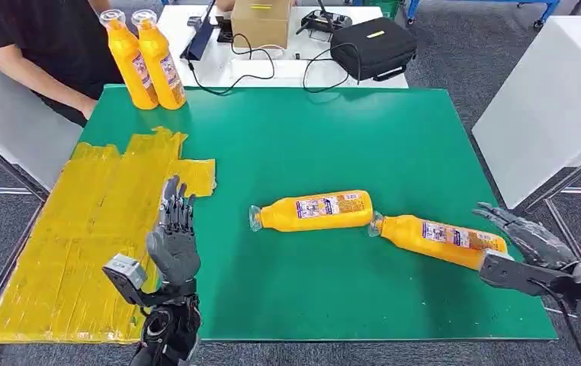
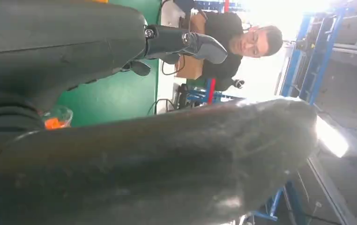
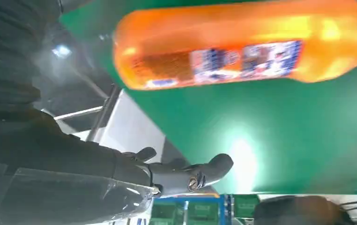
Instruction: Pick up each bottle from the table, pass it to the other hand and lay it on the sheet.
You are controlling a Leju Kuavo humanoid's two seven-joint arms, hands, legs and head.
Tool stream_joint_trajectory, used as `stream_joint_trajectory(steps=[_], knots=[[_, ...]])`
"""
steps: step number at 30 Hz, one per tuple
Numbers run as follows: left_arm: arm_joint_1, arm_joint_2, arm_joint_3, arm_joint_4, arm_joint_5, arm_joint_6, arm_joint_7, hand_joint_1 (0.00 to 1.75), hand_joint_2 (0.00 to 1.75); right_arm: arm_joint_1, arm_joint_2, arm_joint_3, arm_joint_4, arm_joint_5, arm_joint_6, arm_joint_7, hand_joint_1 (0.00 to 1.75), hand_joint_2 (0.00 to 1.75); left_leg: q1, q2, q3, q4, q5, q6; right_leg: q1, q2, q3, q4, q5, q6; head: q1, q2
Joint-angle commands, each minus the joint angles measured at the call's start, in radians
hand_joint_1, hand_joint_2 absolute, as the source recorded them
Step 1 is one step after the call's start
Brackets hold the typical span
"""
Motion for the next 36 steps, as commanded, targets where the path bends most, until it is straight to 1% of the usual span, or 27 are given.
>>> stream_joint_trajectory(steps=[1,3,5,7,9,10,11,12,13,14,15,17,18,20,21,22,23,25,26,27,30,31,32,33,34,35,36], knots=[[-0.018,0.017,0.021,0.034,-0.01,0.026,-0.013,0.0,0.0,-0.267,0.105,0.229,0.375,0.192,-0.165,0.06,0.0,1.75,0.001,0.012,0.009,-0.002,-0.003,0.0,0.002,0.013,0.005,-0.003,0.002,-0.005,0.0,0.0],[-0.017,0.016,0.022,0.033,-0.012,0.026,-0.013,0.0,0.0,-0.281,0.123,0.242,0.406,0.201,-0.183,0.059,0.0,1.75,0.003,0.015,0.012,-0.003,-0.003,-0.001,0.003,0.015,0.007,-0.005,0.003,-0.005,0.0,0.0],[-0.021,0.015,0.025,0.039,-0.013,0.026,-0.013,0.0,0.0,-0.309,0.142,0.256,0.454,0.23,-0.207,0.075,0.0,1.75,0.002,0.011,0.011,-0.002,-0.002,-0.001,0.003,0.012,0.006,-0.004,0.002,-0.005,0.0,0.0],[-0.035,0.017,0.031,0.057,-0.013,0.022,-0.013,0.0,0.0,-0.412,0.176,0.291,0.58,0.262,-0.216,0.082,0.0,1.75,0.002,0.011,0.01,-0.002,-0.001,-0.001,0.002,0.012,0.005,-0.003,0.002,-0.005,0.0,0.0],[-0.035,0.017,0.031,0.057,-0.013,0.022,-0.013,0.0,0.0,-0.412,0.176,0.291,0.58,0.262,-0.216,0.082,0.0,1.75,0.002,0.013,0.01,-0.002,-0.001,0.0,0.002,0.014,0.005,-0.002,0.002,-0.006,0.0,0.0],[-0.04,0.018,0.032,0.063,-0.014,0.019,-0.013,0.0,0.0,-0.444,0.195,0.301,0.639,0.269,-0.222,0.077,0.0,1.75,0.002,0.013,0.011,-0.002,-0.002,0.0,0.002,0.014,0.006,-0.002,0.001,-0.006,0.0,0.0],[-0.04,0.018,0.032,0.063,-0.014,0.019,-0.013,0.0,0.0,-0.444,0.195,0.301,0.639,0.269,-0.222,0.077,0.0,1.75,0.001,0.009,0.008,-0.001,-0.001,0.0,0.002,0.01,0.004,-0.001,0.001,-0.004,0.0,0.0],[-0.04,0.018,0.032,0.063,-0.014,0.019,-0.013,0.0,0.0,-0.444,0.195,0.301,0.639,0.269,-0.222,0.077,0.0,1.75,0.002,0.012,0.01,-0.001,-0.001,0.0,0.002,0.012,0.005,-0.002,0.001,-0.005,0.0,0.0],[-0.041,0.008,0.048,0.067,-0.029,0.005,-0.013,0.0,0.0,-0.456,0.225,0.304,0.71,0.282,-0.264,0.07,0.0,1.75,0.002,0.011,0.011,-0.001,-0.002,0.0,0.002,0.012,0.007,-0.002,0.001,-0.006,0.0,0.0],[-0.043,0.008,0.048,0.07,-0.028,0.004,-0.013,0.0,0.0,-0.457,0.234,0.306,0.718,0.283,-0.265,0.071,0.0,1.75,0.002,0.011,0.013,-0.002,-0.002,0.0,0.003,0.012,0.009,-0.002,0.0,-0.008,0.0,0.0],[-0.052,0.01,0.044,0.077,-0.026,0.004,-0.013,0.0,0.0,-0.491,0.256,0.32,0.785,0.293,-0.28,0.061,0.0,1.75,0.002,0.008,0.007,-0.002,0.0,0.0,0.002,0.008,0.005,-0.002,0.001,-0.004,0.0,0.0],[-0.066,0.015,0.043,0.091,-0.02,0.006,-0.013,0.0,0.0,-0.531,0.271,0.332,0.838,0.296,-0.281,0.055,0.0,1.75,0.002,0.011,0.011,-0.002,-0.001,0.0,0.003,0.011,0.007,-0.003,0.002,-0.005,0.0,0.0],[-0.08,0.02,0.047,0.104,-0.016,0.005,-0.013,0.0,0.0,-0.561,0.279,0.338,0.873,0.296,-0.281,0.049,0.0,1.75,0.002,0.008,0.007,-0.001,0.0,0.0,0.002,0.008,0.004,-0.001,0.002,-0.004,0.0,0.0],[-0.085,0.023,0.051,0.108,-0.012,0.004,-0.013,0.0,0.0,-0.577,0.278,0.345,0.896,0.292,-0.281,0.037,0.0,1.75,0.001,0.009,0.008,-0.001,0.0,0.0,0.001,0.009,0.004,0.0,0.001,-0.005,0.0,0.0],[-0.086,0.024,0.053,0.108,-0.01,0.003,-0.013,0.0,0.0,-0.578,0.277,0.347,0.9,0.292,-0.281,0.036,0.0,1.75,0.001,0.007,0.005,-0.001,0.001,0.0,0.001,0.007,0.002,0.0,0.001,-0.004,0.0,0.0],[-0.088,0.026,0.056,0.108,-0.009,0.002,-0.013,0.0,0.0,-0.579,0.274,0.35,0.907,0.288,-0.28,0.029,0.0,1.75,0.002,0.008,0.009,-0.001,-0.001,-0.001,0.002,0.009,0.005,0.0,0.001,-0.007,0.0,0.0],[-0.09,0.027,0.057,0.109,-0.007,0.001,-0.013,0.0,0.0,-0.579,0.273,0.351,0.909,0.288,-0.279,0.029,0.0,1.75,0.001,0.006,0.006,-0.001,0.001,0.0,0.001,0.006,0.003,0.0,0.001,-0.004,0.0,0.0],[-0.098,0.028,0.06,0.117,-0.006,0.0,-0.013,0.0,0.0,-0.582,0.272,0.352,0.914,0.288,-0.28,0.029,0.0,1.75,0.002,0.007,0.01,-0.001,0.0,0.0,0.002,0.007,0.007,-0.001,0.0,-0.006,0.0,0.0],[-0.1,0.028,0.062,0.119,-0.006,0.0,-0.013,0.0,0.0,-0.587,0.271,0.358,0.924,0.292,-0.269,0.032,0.0,1.75,0.001,0.006,0.006,-0.001,0.001,0.0,0.001,0.005,0.003,-0.001,0.001,-0.004,0.0,0.0],[-0.1,0.027,0.062,0.119,-0.006,0.0,-0.013,0.0,0.0,-0.588,0.269,0.359,0.927,0.292,-0.268,0.032,0.0,1.75,0.002,0.007,0.012,-0.001,-0.001,0.0,0.003,0.008,0.009,-0.001,-0.001,-0.008,0.0,0.0],[-0.1,0.027,0.062,0.119,-0.006,0.0,-0.013,0.0,0.0,-0.588,0.269,0.359,0.927,0.292,-0.268,0.032,0.0,1.75,0.001,0.004,0.005,-0.001,0.002,0.0,0.001,0.004,0.003,0.0,0.0,-0.003,0.0,0.0],[-0.1,0.027,0.062,0.119,-0.006,0.0,-0.013,0.0,0.0,-0.588,0.269,0.359,0.927,0.292,-0.268,0.032,0.0,1.75,0.001,0.005,0.007,-0.001,0.001,0.0,0.001,0.005,0.005,0.0,0.0,-0.005,0.0,0.0],[-0.1,0.027,0.062,0.119,-0.006,0.0,-0.013,0.0,0.0,-0.588,0.269,0.359,0.927,0.292,-0.268,0.032,0.0,1.75,0.001,0.004,0.005,-0.001,0.002,0.0,0.001,0.004,0.003,0.0,0.0,-0.003,0.0,0.0],[-0.1,0.027,0.062,0.119,-0.006,0.0,-0.013,0.0,0.0,-0.588,0.269,0.359,0.927,0.292,-0.268,0.032,0.0,1.75,0.001,0.005,0.007,-0.001,0.001,0.0,0.001,0.005,0.005,0.0,0.0,-0.005,0.0,0.0],[-0.096,0.027,0.063,0.117,-0.006,0.0,-0.013,0.0,0.0,-0.59,0.264,0.365,0.938,0.297,-0.264,0.035,0.0,1.75,0.001,0.004,0.005,-0.001,0.001,0.0,0.001,0.004,0.003,0.0,0.0,-0.003,0.0,0.0],[-0.095,0.027,0.064,0.117,-0.005,0.001,-0.013,0.0,0.0,-0.59,0.258,0.369,0.943,0.301,-0.263,0.038,0.0,1.75,0.001,0.005,0.006,0.0,0.001,0.0,0.001,0.005,0.004,0.001,0.0,-0.004,0.0,0.0],[-0.087,0.025,0.066,0.11,-0.006,0.002,-0.013,0.0,0.0,-0.588,0.234,0.38,0.952,0.311,-0.26,0.046,0.0,1.75,0.001,0.004,0.004,-0.001,0.002,0.0,0.001,0.003,0.002,0.0,0.001,-0.003,0.0,0.0]])
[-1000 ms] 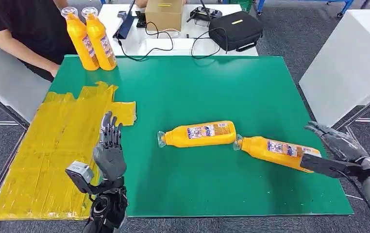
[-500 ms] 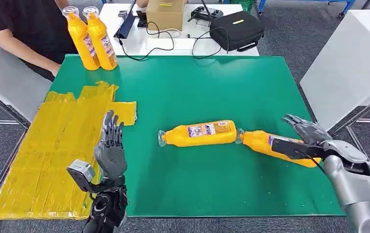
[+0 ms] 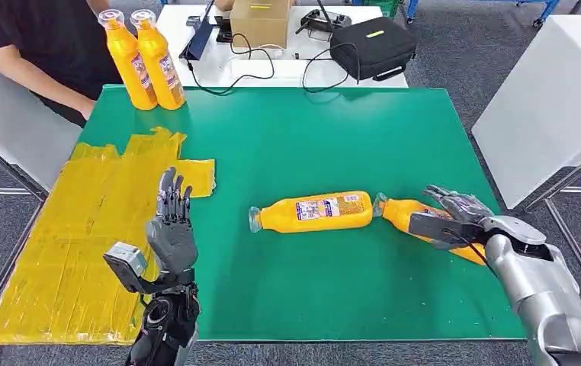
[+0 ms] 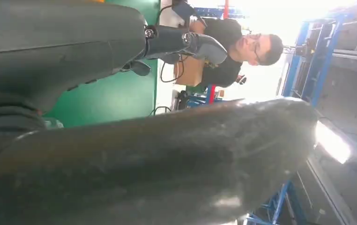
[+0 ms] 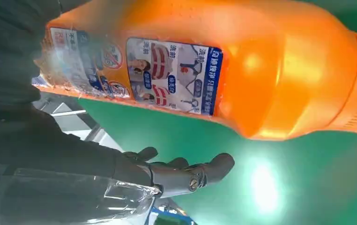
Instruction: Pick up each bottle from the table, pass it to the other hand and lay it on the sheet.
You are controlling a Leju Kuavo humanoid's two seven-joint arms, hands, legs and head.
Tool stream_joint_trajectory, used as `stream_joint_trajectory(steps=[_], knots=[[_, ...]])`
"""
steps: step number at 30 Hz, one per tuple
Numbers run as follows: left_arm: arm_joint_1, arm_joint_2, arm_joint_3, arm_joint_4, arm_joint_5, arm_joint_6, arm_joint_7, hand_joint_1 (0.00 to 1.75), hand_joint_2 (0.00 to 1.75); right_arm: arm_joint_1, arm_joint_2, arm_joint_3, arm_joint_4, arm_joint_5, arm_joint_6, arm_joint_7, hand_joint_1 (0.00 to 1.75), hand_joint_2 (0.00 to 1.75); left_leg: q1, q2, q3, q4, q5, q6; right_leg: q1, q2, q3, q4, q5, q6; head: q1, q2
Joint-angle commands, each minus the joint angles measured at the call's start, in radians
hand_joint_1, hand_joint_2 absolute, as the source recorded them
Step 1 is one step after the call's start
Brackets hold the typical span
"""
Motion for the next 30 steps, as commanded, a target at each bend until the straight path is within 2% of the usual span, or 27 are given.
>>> stream_joint_trajectory(steps=[1,5,7,9,13,19,21,23,24,26,28,29,30], knots=[[-0.024,0.023,0.032,0.052,-0.001,-0.001,-0.013,0.0,0.0,-0.062,-0.023,0.069,0.132,0.028,0.017,0.02,0.0,1.75,0.001,0.001,0.005,0.0,-0.001,0.0,0.001,0.002,0.004,-0.001,-0.001,-0.004,0.0,0.0],[-0.023,0.022,0.047,0.049,0.002,-0.003,-0.013,0.0,0.0,-0.136,-0.083,0.106,0.163,0.055,0.077,0.028,0.0,1.75,-0.001,0.0,0.003,0.0,-0.001,0.0,0.0,0.001,0.003,0.001,-0.001,-0.004,0.0,0.0],[-0.028,0.02,0.056,0.048,-0.002,-0.004,-0.013,0.0,0.0,-0.118,-0.117,0.115,0.143,0.053,0.095,0.024,0.0,1.75,-0.001,0.001,0.003,0.0,-0.002,0.0,0.0,0.002,0.002,0.001,-0.001,-0.003,0.0,0.0],[-0.034,0.016,0.066,0.049,-0.008,-0.006,-0.013,0.0,0.0,-0.016,-0.152,0.099,0.07,0.028,0.086,0.038,0.0,1.75,0.0,-0.003,0.002,0.0,-0.001,0.0,0.0,-0.002,0.003,-0.001,-0.001,-0.003,0.0,0.0],[-0.028,0.014,0.073,0.046,-0.015,-0.007,-0.013,0.0,0.0,0.08,-0.202,0.093,0.006,0.012,0.101,0.068,0.0,1.75,0.001,-0.007,0.003,-0.001,-0.001,0.0,0.001,-0.005,0.005,-0.002,-0.001,-0.003,0.0,0.0],[-0.028,0.014,0.073,0.046,-0.015,-0.007,-0.013,0.0,0.0,0.08,-0.202,0.093,0.006,0.012,0.101,0.068,0.0,1.75,0.001,-0.003,0.005,0.0,-0.003,0.0,0.001,0.0,0.006,-0.001,-0.001,-0.004,0.0,0.0],[-0.022,0.013,0.07,0.043,-0.014,-0.011,-0.013,0.0,0.0,0.059,-0.213,0.099,0.023,0.006,0.154,0.066,0.0,1.75,0.001,-0.003,0.006,0.0,-0.003,0.0,0.001,0.0,0.006,-0.002,-0.001,-0.005,0.0,0.0],[-0.021,0.009,0.064,0.039,-0.019,-0.011,-0.013,0.0,0.0,0.073,-0.175,0.101,0.077,-0.001,0.148,0.065,0.02,1.75,0.0,-0.004,0.002,0.0,-0.001,0.0,0.0,-0.002,0.003,-0.001,0.0,-0.002,0.0,0.0],[-0.022,0.01,0.062,0.041,-0.02,-0.009,-0.013,0.0,0.0,0.107,-0.136,0.104,0.114,0.003,0.11,0.07,0.24,1.75,0.001,-0.002,0.005,0.0,-0.002,0.0,0.001,0.0,0.006,-0.002,-0.001,-0.004,0.0,0.0],[-0.023,0.011,0.062,0.042,-0.019,-0.008,-0.013,0.0,0.0,0.178,-0.097,0.099,0.119,0.004,0.032,0.096,0.23,1.75,0.003,-0.003,0.007,-0.002,-0.002,0.0,0.003,-0.001,0.008,-0.005,0.0,-0.004,0.0,0.0],[-0.023,0.011,0.062,0.042,-0.019,-0.008,-0.013,0.0,0.0,0.178,-0.097,0.099,0.119,0.004,0.032,0.096,0.23,1.75,0.003,-0.004,0.007,-0.002,-0.001,0.0,0.003,-0.001,0.008,-0.005,0.0,-0.003,0.0,0.0],[-0.023,0.012,0.062,0.043,-0.018,-0.007,-0.013,0.0,0.0,0.197,-0.088,0.094,0.119,0.0,0.013,0.098,0.03,1.75,0.003,-0.003,0.01,-0.003,-0.002,0.0,0.003,0.0,0.01,-0.006,-0.001,-0.005,0.0,0.0],[-0.017,0.013,0.06,0.038,-0.021,-0.006,-0.013,0.0,0.0,0.261,-0.055,0.079,0.111,0.005,-0.014,0.115,0.07,1.75,0.003,-0.003,0.009,-0.002,-0.002,-0.001,0.003,0.0,0.009,-0.004,-0.001,-0.004,0.0,0.0]])
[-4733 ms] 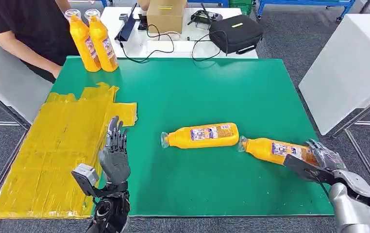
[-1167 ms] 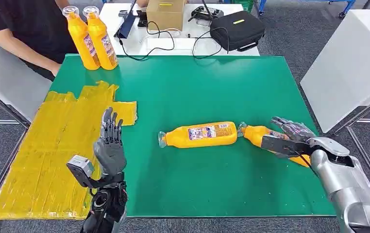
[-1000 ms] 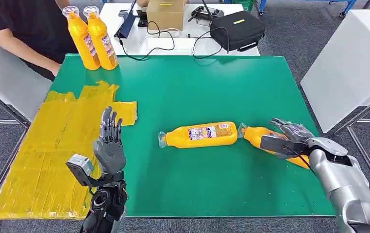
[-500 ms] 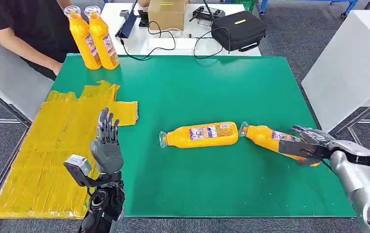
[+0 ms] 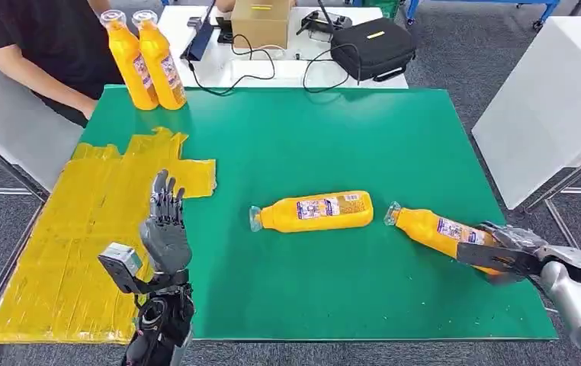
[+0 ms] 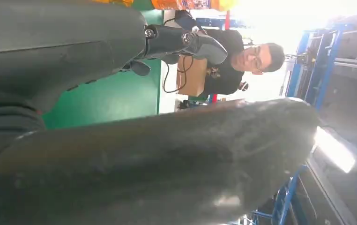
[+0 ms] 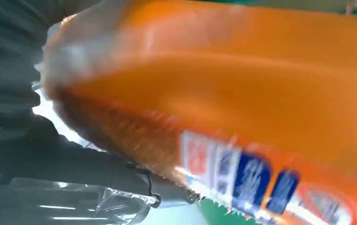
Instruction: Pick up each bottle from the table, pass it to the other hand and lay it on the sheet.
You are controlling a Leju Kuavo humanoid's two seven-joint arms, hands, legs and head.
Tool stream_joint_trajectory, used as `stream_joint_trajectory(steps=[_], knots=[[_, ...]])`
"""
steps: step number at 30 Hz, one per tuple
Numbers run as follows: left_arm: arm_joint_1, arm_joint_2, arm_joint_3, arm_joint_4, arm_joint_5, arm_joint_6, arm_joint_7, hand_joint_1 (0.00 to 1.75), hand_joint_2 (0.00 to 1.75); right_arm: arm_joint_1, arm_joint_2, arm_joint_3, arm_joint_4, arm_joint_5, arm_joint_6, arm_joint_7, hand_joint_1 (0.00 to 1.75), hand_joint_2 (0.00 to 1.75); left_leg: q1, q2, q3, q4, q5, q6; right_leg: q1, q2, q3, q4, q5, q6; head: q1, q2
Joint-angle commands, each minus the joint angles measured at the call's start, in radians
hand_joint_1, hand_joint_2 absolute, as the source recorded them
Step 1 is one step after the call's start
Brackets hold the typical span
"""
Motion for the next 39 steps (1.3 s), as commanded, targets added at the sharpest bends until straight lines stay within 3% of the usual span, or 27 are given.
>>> stream_joint_trajectory(steps=[1,2,6,8,9,11,12,14,16,17,19,21,24,25,29,30,33,35,36,38,39], knots=[[-0.016,0.014,0.011,0.034,-0.003,0.003,-0.013,0.0,0.0,0.196,0.157,0.015,0.091,0.01,-0.106,0.054,0.09,1.75,0.004,0.001,0.011,-0.004,-0.002,-0.001,0.004,0.002,0.011,-0.006,-0.001,-0.006,0.0,0.0],[-0.015,0.016,0.007,0.033,-0.003,0.008,-0.013,0.0,0.0,0.199,0.194,0.001,0.122,0.01,-0.126,0.071,1.75,1.75,0.005,0.003,0.012,-0.004,-0.003,-0.002,0.006,0.002,0.012,-0.007,0.0,-0.005,0.0,0.0],[-0.014,0.022,0.003,0.03,-0.001,0.015,-0.013,0.0,0.0,0.13,0.285,0.006,0.227,0.047,-0.167,0.104,1.75,1.75,0.011,0.009,0.023,-0.007,-0.006,-0.007,0.011,0.011,0.022,-0.012,0.0,-0.011,0.001,0.0],[-0.012,0.021,0.003,0.03,0.0,0.014,-0.013,0.0,0.0,0.126,0.288,0.0,0.229,0.043,-0.173,0.1,1.75,1.75,0.02,0.03,0.039,-0.005,-0.02,-0.014,0.02,0.028,0.035,-0.016,-0.003,-0.015,0.001,0.0],[-0.012,0.021,0.003,0.03,0.0,0.014,-0.013,0.0,0.0,0.126,0.288,0.0,0.229,0.043,-0.173,0.1,1.75,1.75,0.023,0.038,0.046,-0.003,-0.027,-0.008,0.023,0.035,0.039,-0.017,-0.005,-0.016,0.001,0.0],[-0.009,0.02,0.003,0.026,-0.001,0.014,-0.013,0.0,0.0,0.125,0.281,-0.002,0.228,0.043,-0.173,0.097,1.75,1.75,0.024,0.042,0.046,-0.001,-0.03,-0.009,0.025,0.034,0.029,-0.017,-0.006,-0.018,0.001,0.0],[-0.006,0.018,0.004,0.023,-0.002,0.016,-0.013,0.0,0.0,0.131,0.275,-0.01,0.22,0.04,-0.181,0.088,1.75,1.75,0.024,0.041,0.042,-0.002,-0.027,-0.008,0.025,0.034,0.024,-0.017,-0.009,-0.02,0.001,0.0],[-0.002,0.016,0.006,0.018,-0.003,0.017,-0.013,0.0,0.0,0.14,0.272,-0.02,0.208,0.038,-0.19,0.084,1.75,1.75,0.027,0.04,0.057,0.001,-0.036,-0.01,0.027,0.033,0.038,-0.013,-0.026,-0.02,0.001,0.0],[0.004,0.015,0.007,0.011,-0.006,0.016,-0.013,0.0,0.0,0.148,0.268,-0.03,0.195,0.037,-0.192,0.08,1.75,1.75,0.024,0.036,0.047,0.0,-0.028,-0.009,0.024,0.03,0.029,-0.013,-0.018,-0.019,0.002,0.0],[0.005,0.015,0.008,0.01,-0.005,0.015,-0.013,0.0,0.0,0.151,0.267,-0.033,0.193,0.037,-0.19,0.08,1.75,1.75,0.025,0.04,0.055,-0.001,-0.03,-0.01,0.025,0.033,0.036,-0.016,-0.001,-0.015,0.0,0.0],[0.002,0.015,0.01,0.011,-0.005,0.014,-0.013,0.0,0.0,0.158,0.259,-0.035,0.189,0.037,-0.188,0.078,1.75,1.75,0.025,0.04,0.054,-0.005,-0.024,-0.012,0.025,0.034,0.045,-0.02,0.002,-0.019,0.0,0.0],[-0.001,0.016,0.011,0.014,-0.005,0.012,-0.013,0.0,0.0,0.168,0.249,-0.041,0.185,0.034,-0.191,0.072,1.75,1.75,0.024,0.036,0.052,-0.007,-0.022,-0.011,0.024,0.031,0.043,-0.02,0.002,-0.02,0.001,0.0],[0.001,0.018,0.015,0.014,-0.003,0.012,-0.013,0.0,0.0,0.166,0.248,-0.07,0.176,0.015,-0.208,0.076,1.75,1.75,0.026,0.041,0.062,0.002,-0.034,-0.016,0.026,0.035,0.042,-0.014,-0.009,-0.021,0.001,0.0],[0.004,0.018,0.015,0.012,-0.003,0.013,-0.013,0.0,0.0,0.161,0.249,-0.081,0.174,0.006,-0.212,0.078,1.75,1.75,0.025,0.038,0.055,0.001,-0.034,-0.012,0.025,0.032,0.036,-0.015,-0.008,-0.019,0.0,0.0],[0.004,0.018,0.015,0.012,-0.003,0.013,-0.013,0.0,0.0,0.161,0.249,-0.081,0.174,0.006,-0.212,0.078,1.75,1.75,0.025,0.039,0.055,-0.002,-0.033,-0.011,0.025,0.034,0.036,-0.017,-0.008,-0.019,0.001,0.0],[0.011,0.018,0.014,0.005,-0.003,0.014,-0.013,0.0,0.0,0.149,0.249,-0.092,0.171,-0.003,-0.213,0.08,1.75,1.75,0.026,0.042,0.06,-0.004,-0.033,-0.013,0.026,0.036,0.049,-0.019,-0.007,-0.018,0.0,0.0],[0.04,0.017,0.023,-0.027,0.001,0.019,-0.013,0.0,0.0,0.133,0.227,-0.166,0.131,-0.066,-0.238,0.068,1.75,1.75,0.025,0.042,0.061,-0.003,-0.029,-0.013,0.025,0.036,0.05,-0.017,-0.004,-0.019,0.001,0.0],[0.06,0.014,0.043,-0.051,0.004,0.017,-0.013,0.0,0.0,0.2,0.163,-0.229,-0.054,-0.152,-0.194,-0.014,1.75,1.75,0.025,0.042,0.061,-0.001,-0.031,-0.013,0.024,0.036,0.051,-0.016,-0.006,-0.019,0.001,0.0],[0.064,0.011,0.05,-0.056,0.003,0.013,-0.013,0.0,0.0,0.246,0.139,-0.246,-0.155,-0.181,-0.15,-0.025,1.75,1.75,0.021,0.036,0.051,-0.005,-0.025,-0.011,0.022,0.031,0.042,-0.018,-0.002,-0.02,0.001,0.0],[0.077,0.006,0.071,-0.068,0.004,0.009,-0.013,0.0,0.0,0.417,0.076,-0.348,-0.496,-0.338,-0.018,-0.077,1.75,1.75,0.023,0.037,0.059,-0.001,-0.034,-0.013,0.023,0.032,0.051,-0.015,-0.009,-0.019,0.0,0.0],[0.079,0.004,0.084,-0.067,0.011,-0.006,-0.013,0.0,0.0,0.488,0.066,-0.402,-0.637,-0.405,0.038,-0.087,1.75,1.75,0.022,0.031,0.055,-0.003,-0.031,-0.013,0.022,0.026,0.048,-0.017,-0.008,-0.019,0.001,0.0]])
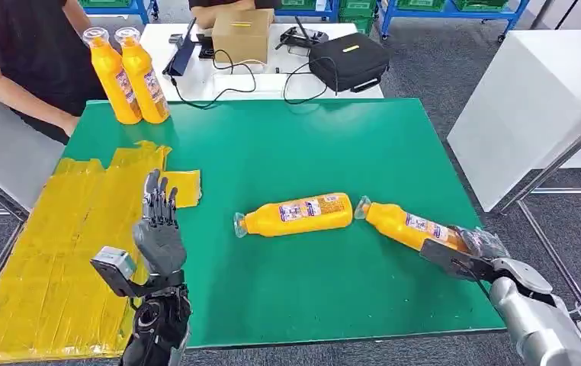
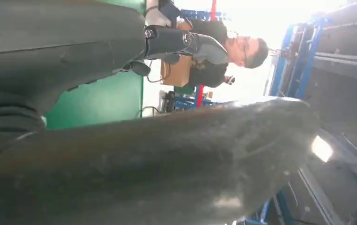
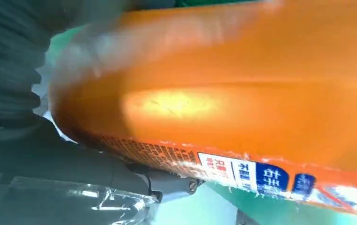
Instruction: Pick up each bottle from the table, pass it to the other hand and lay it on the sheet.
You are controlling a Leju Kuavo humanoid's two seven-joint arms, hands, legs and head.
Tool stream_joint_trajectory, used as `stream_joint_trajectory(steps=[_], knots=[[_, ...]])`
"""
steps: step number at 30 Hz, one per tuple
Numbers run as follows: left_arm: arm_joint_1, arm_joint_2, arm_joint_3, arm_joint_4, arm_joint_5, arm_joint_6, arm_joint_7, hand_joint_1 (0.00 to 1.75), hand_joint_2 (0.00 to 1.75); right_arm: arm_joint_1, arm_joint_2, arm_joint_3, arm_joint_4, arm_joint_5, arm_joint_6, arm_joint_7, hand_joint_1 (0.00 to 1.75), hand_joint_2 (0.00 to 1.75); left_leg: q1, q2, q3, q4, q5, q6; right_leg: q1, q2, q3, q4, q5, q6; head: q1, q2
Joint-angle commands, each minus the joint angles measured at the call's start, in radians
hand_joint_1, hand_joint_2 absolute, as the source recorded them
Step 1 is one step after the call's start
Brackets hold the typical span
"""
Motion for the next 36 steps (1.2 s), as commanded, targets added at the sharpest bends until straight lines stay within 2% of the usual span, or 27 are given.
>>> stream_joint_trajectory(steps=[1,2,5,7,9,10,11,12,13,15,16,18,21,22,24,25,26,30,32,34,36], knots=[[0.046,0.005,0.085,-0.012,0.015,-0.034,-0.013,0.0,0.0,0.445,-0.111,-0.305,-0.791,-0.35,0.303,-0.132,1.75,1.75,-0.004,-0.02,-0.017,-0.002,0.008,0.003,-0.003,-0.018,-0.013,0.0,0.001,-0.002,0.001,0.0],[0.046,0.005,0.085,-0.012,0.015,-0.034,-0.013,0.0,0.0,0.445,-0.111,-0.305,-0.791,-0.35,0.303,-0.132,1.75,1.75,-0.004,-0.023,-0.013,0.0,0.008,0.006,-0.003,-0.02,-0.008,0.002,-0.001,0.001,0.0,0.0],[0.046,0.005,0.085,-0.012,0.015,-0.034,-0.013,0.0,0.0,0.445,-0.111,-0.305,-0.791,-0.35,0.303,-0.132,1.75,1.75,-0.003,-0.031,-0.02,0.001,0.009,0.006,-0.002,-0.029,-0.008,0.002,-0.003,0.004,0.0,0.0],[0.045,0.0,0.109,-0.011,0.03,-0.054,-0.013,0.0,0.0,0.533,-0.079,-0.37,-0.924,-0.458,0.34,-0.189,1.75,1.75,-0.008,-0.034,-0.025,-0.001,0.01,0.008,-0.007,-0.031,-0.015,0.006,-0.006,0.001,-0.001,0.0],[0.062,-0.005,0.126,-0.032,0.051,-0.085,-0.013,0.0,0.0,0.592,-0.062,-0.418,-1.014,-0.529,0.38,-0.217,1.75,1.75,-0.007,-0.036,-0.031,-0.001,0.011,0.006,-0.006,-0.033,-0.02,0.005,-0.004,0.003,0.0,0.0],[0.078,-0.006,0.144,-0.028,0.058,-0.11,-0.013,0.0,0.0,0.626,0.018,-0.461,-1.086,-0.575,0.413,-0.264,1.75,1.75,-0.008,-0.037,-0.031,-0.001,0.011,0.006,-0.007,-0.034,-0.02,0.005,-0.006,0.002,0.0,0.0],[0.094,-0.01,0.156,-0.036,0.065,-0.126,-0.013,0.0,0.0,0.616,0.091,-0.461,-1.102,-0.572,0.416,-0.276,1.75,1.75,-0.006,-0.035,-0.032,-0.001,0.011,0.005,-0.006,-0.032,-0.022,0.004,-0.004,0.003,0.0,0.0],[0.099,-0.013,0.165,-0.027,0.06,-0.137,-0.013,0.0,1.75,0.566,0.154,-0.427,-1.067,-0.535,0.406,-0.283,1.75,1.75,-0.007,-0.035,-0.031,-0.002,0.011,0.005,-0.006,-0.033,-0.021,0.005,-0.005,0.002,0.001,0.0],[0.099,-0.014,0.168,-0.014,0.051,-0.138,-0.013,0.0,1.75,0.546,0.166,-0.419,-1.041,-0.521,0.397,-0.29,1.75,1.75,-0.007,-0.031,-0.029,-0.003,0.01,0.005,-0.006,-0.029,-0.02,0.004,-0.006,0.001,-0.001,0.0],[0.082,-0.023,0.171,0.012,0.05,-0.166,-0.013,0.0,1.75,0.421,0.227,-0.351,-0.9,-0.474,0.375,-0.3,1.75,1.75,-0.004,-0.026,-0.036,-0.002,0.011,0.004,-0.004,-0.025,-0.026,0.003,-0.001,0.003,0.0,0.0],[0.065,-0.029,0.171,0.032,0.056,-0.19,-0.013,0.0,1.75,0.367,0.268,-0.31,-0.829,-0.452,0.363,-0.309,1.75,1.75,-0.005,-0.024,-0.035,-0.002,0.011,0.004,-0.004,-0.023,-0.027,0.003,-0.001,0.003,0.0,0.0],[0.04,-0.032,0.164,0.052,0.042,-0.199,-0.013,0.0,1.75,0.306,0.334,-0.238,-0.741,-0.393,0.317,-0.301,1.75,1.75,-0.004,-0.02,-0.037,-0.002,0.011,0.003,-0.003,-0.02,-0.03,0.004,0.0,0.003,0.0,0.0],[0.003,-0.033,0.136,0.084,0.038,-0.215,-0.011,0.0,1.75,0.13,0.462,-0.074,-0.458,-0.348,0.188,-0.253,1.75,1.75,-0.006,-0.021,-0.037,-0.003,0.013,0.004,-0.005,-0.02,-0.031,0.005,0.0,0.001,0.0,0.0],[0.002,-0.036,0.126,0.079,0.037,-0.213,-0.01,0.0,1.75,0.082,0.502,-0.043,-0.381,-0.332,0.152,-0.254,1.75,1.75,-0.004,-0.015,-0.036,-0.003,0.014,0.002,-0.004,-0.013,-0.034,0.004,0.003,0.001,0.0,0.0],[-0.01,-0.038,0.088,0.079,0.032,-0.224,-0.003,0.0,1.75,0.022,0.577,-0.02,-0.287,-0.333,0.111,-0.221,1.75,1.75,-0.005,-0.014,-0.038,-0.003,0.016,0.001,-0.004,-0.012,-0.034,0.006,0.003,0.0,0.001,0.0],[-0.029,-0.041,0.049,0.089,0.029,-0.234,0.007,0.0,1.75,0.02,0.612,-0.023,-0.255,-0.35,0.085,-0.212,1.75,1.75,-0.005,-0.012,-0.037,-0.003,0.017,0.001,-0.005,-0.009,-0.036,0.008,0.005,-0.003,0.0,0.0],[-0.04,-0.042,0.025,0.097,0.034,-0.216,0.016,0.0,1.75,0.025,0.625,-0.014,-0.243,-0.348,0.074,-0.208,1.75,1.75,-0.006,-0.014,-0.039,-0.002,0.018,-0.001,-0.005,-0.012,-0.04,0.011,0.004,-0.002,0.0,0.0],[-0.039,-0.036,-0.001,0.096,0.043,-0.189,0.018,0.0,1.75,0.038,0.612,0.004,-0.245,-0.355,0.057,-0.216,1.75,1.75,-0.006,-0.025,-0.043,-0.001,0.022,-0.003,-0.005,-0.024,-0.043,0.014,0.002,-0.004,0.0,0.0],[-0.052,-0.04,-0.017,0.111,0.046,-0.214,0.026,0.0,1.75,0.054,0.635,-0.008,-0.225,-0.369,0.067,-0.201,1.75,1.75,-0.006,-0.027,-0.044,-0.001,0.023,-0.003,-0.005,-0.026,-0.043,0.015,0.002,-0.003,-0.001,0.0],[-0.091,-0.042,-0.063,0.173,0.047,-0.209,0.034,0.0,1.75,0.052,0.682,0.002,-0.143,-0.36,-0.01,-0.195,1.75,1.75,-0.005,-0.027,-0.045,-0.001,0.022,-0.002,-0.005,-0.026,-0.043,0.015,0.002,-0.002,0.0,0.0],[-0.12,-0.042,-0.094,0.23,0.058,-0.198,0.031,0.0,1.75,0.053,0.682,0.089,-0.11,-0.469,-0.072,-0.186,1.75,1.75,-0.007,-0.027,-0.044,-0.001,0.022,-0.002,-0.006,-0.025,-0.043,0.016,0.002,-0.003,0.0,0.0]])
